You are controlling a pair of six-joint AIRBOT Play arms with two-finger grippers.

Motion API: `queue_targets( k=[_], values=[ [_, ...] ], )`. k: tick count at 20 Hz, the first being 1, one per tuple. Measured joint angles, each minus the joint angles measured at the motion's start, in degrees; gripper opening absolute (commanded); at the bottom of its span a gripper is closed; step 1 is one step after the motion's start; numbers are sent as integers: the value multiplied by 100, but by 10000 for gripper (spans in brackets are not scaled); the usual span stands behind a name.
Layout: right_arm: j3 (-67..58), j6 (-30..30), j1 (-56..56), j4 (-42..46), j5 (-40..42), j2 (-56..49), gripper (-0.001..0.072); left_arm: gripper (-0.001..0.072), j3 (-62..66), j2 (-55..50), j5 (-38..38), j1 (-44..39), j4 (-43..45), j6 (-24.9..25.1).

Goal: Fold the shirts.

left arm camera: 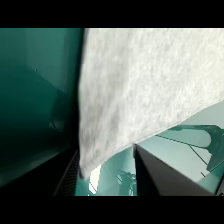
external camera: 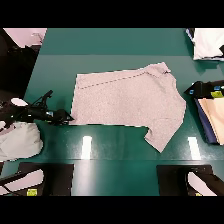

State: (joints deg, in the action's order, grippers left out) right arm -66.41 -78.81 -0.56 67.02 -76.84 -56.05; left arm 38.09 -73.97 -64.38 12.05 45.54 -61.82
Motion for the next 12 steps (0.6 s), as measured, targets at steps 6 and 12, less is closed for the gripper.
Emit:
queue_targets(
  k=[6, 12],
  values=[
    [68, 0, -389, 7, -229, 74, 426, 21, 199, -81, 227, -275, 61, -184],
    [1139, 57, -1834, 17, -372, 22, 426, 21, 1344, -72, -376, -306, -50, -256]
  ],
)
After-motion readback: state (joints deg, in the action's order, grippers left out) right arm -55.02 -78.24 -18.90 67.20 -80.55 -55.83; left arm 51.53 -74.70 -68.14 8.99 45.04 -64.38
